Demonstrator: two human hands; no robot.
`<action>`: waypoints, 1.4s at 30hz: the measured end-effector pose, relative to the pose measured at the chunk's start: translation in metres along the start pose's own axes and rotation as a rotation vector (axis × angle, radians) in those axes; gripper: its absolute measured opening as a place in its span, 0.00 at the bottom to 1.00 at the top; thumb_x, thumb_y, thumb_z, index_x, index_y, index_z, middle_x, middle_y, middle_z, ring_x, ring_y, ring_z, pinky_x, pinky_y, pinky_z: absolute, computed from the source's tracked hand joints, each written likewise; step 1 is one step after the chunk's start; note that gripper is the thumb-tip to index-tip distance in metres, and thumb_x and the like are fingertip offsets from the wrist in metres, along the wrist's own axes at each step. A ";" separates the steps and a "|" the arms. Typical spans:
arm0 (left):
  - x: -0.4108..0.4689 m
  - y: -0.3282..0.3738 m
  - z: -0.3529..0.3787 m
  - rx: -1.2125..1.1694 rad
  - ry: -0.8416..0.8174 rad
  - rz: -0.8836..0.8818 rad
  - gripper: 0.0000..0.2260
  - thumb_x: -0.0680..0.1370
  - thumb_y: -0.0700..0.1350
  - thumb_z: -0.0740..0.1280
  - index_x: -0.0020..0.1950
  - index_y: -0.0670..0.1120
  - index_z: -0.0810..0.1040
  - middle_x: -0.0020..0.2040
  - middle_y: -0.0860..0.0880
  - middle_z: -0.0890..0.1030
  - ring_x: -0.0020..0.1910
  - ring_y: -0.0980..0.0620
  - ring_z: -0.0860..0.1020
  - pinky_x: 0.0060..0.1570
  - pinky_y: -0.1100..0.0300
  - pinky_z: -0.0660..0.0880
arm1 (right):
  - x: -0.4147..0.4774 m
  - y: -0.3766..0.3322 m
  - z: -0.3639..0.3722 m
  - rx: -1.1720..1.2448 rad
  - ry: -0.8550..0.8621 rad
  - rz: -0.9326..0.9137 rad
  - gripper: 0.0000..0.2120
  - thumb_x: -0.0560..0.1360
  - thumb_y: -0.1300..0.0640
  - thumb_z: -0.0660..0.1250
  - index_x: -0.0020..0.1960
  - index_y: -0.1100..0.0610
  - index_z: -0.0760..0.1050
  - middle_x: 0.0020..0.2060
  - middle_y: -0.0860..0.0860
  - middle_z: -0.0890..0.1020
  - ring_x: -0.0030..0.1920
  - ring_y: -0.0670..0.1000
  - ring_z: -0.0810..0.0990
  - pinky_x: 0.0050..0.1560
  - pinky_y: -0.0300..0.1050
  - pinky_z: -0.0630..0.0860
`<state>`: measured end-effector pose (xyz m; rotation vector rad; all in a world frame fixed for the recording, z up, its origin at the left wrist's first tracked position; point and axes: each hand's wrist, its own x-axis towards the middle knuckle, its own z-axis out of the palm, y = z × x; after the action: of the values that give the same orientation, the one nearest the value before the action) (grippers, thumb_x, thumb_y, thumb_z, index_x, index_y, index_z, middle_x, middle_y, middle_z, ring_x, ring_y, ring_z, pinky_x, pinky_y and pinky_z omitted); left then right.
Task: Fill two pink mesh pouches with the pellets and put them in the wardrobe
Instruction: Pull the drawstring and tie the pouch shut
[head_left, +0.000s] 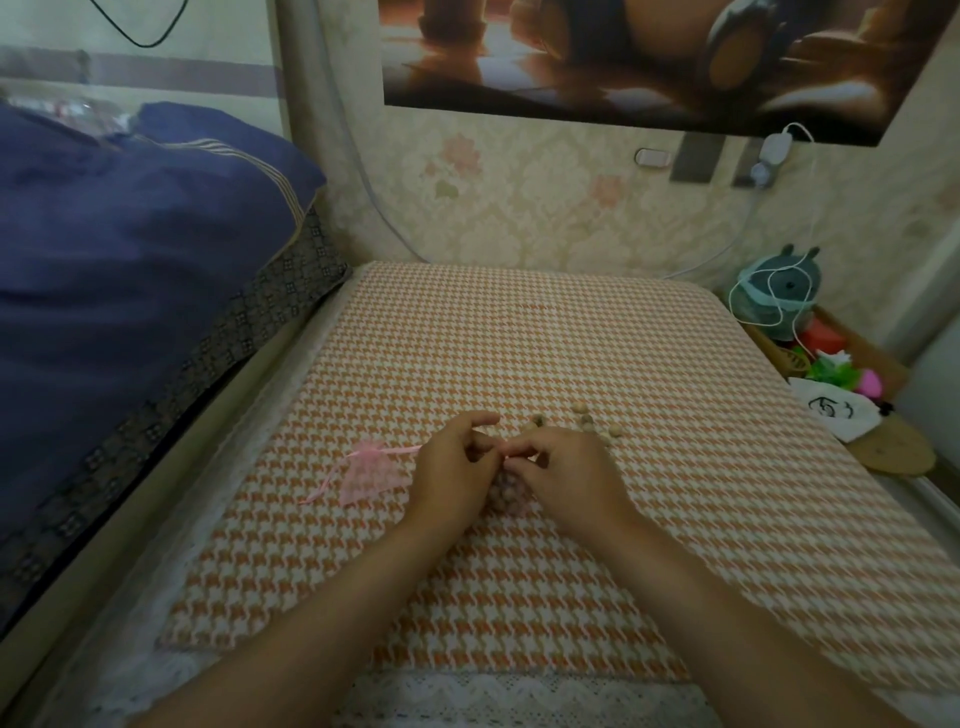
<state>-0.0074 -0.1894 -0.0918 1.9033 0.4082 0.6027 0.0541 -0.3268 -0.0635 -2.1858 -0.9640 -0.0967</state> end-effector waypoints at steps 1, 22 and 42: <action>0.000 0.000 0.000 0.003 -0.001 0.007 0.15 0.76 0.39 0.71 0.60 0.54 0.77 0.41 0.56 0.84 0.40 0.63 0.81 0.41 0.71 0.76 | 0.000 0.000 -0.001 -0.014 -0.001 -0.016 0.07 0.75 0.54 0.73 0.51 0.45 0.86 0.44 0.41 0.86 0.38 0.37 0.78 0.44 0.35 0.76; -0.004 0.009 -0.005 0.181 -0.067 0.245 0.07 0.75 0.41 0.72 0.49 0.52 0.81 0.38 0.57 0.82 0.35 0.59 0.80 0.34 0.71 0.73 | 0.009 0.003 -0.013 0.184 0.010 0.115 0.04 0.73 0.58 0.76 0.47 0.52 0.87 0.35 0.39 0.84 0.38 0.38 0.83 0.43 0.33 0.78; -0.004 -0.001 -0.003 0.443 -0.106 0.605 0.13 0.78 0.48 0.62 0.50 0.46 0.85 0.42 0.50 0.81 0.43 0.52 0.77 0.45 0.62 0.71 | 0.011 -0.002 -0.018 0.786 -0.404 0.816 0.10 0.82 0.64 0.63 0.43 0.60 0.78 0.32 0.52 0.80 0.23 0.43 0.76 0.27 0.38 0.77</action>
<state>-0.0121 -0.1891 -0.0929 2.4944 -0.1339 0.8461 0.0641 -0.3309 -0.0455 -1.6901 -0.1567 0.9664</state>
